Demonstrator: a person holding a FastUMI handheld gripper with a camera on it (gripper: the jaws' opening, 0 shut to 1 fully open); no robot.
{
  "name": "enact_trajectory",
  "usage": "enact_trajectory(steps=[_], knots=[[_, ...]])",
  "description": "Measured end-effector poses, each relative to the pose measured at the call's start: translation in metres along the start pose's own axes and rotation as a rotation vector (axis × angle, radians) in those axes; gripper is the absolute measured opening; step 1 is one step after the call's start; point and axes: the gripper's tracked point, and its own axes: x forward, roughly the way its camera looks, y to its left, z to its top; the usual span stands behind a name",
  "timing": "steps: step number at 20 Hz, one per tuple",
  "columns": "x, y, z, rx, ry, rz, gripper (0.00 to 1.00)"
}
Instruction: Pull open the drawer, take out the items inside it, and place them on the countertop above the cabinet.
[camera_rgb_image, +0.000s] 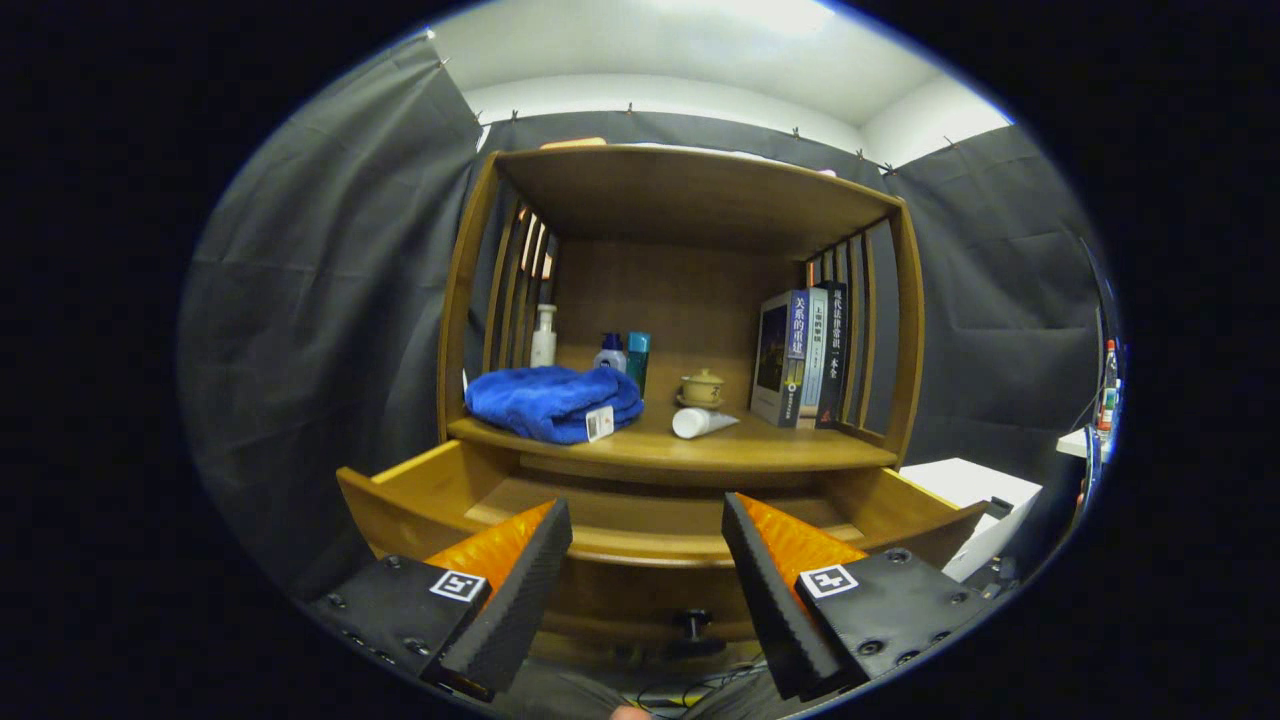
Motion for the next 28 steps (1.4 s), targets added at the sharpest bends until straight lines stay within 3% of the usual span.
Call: enact_trajectory(steps=[8, 16, 28], knots=[[0.007, -0.015, -0.081, -0.003, 0.158, -0.019, 0.98], [0.017, -0.018, -0.079, 0.052, 0.154, -0.028, 0.98], [0.106, -0.022, -0.071, 0.085, 0.133, -0.016, 0.98]])
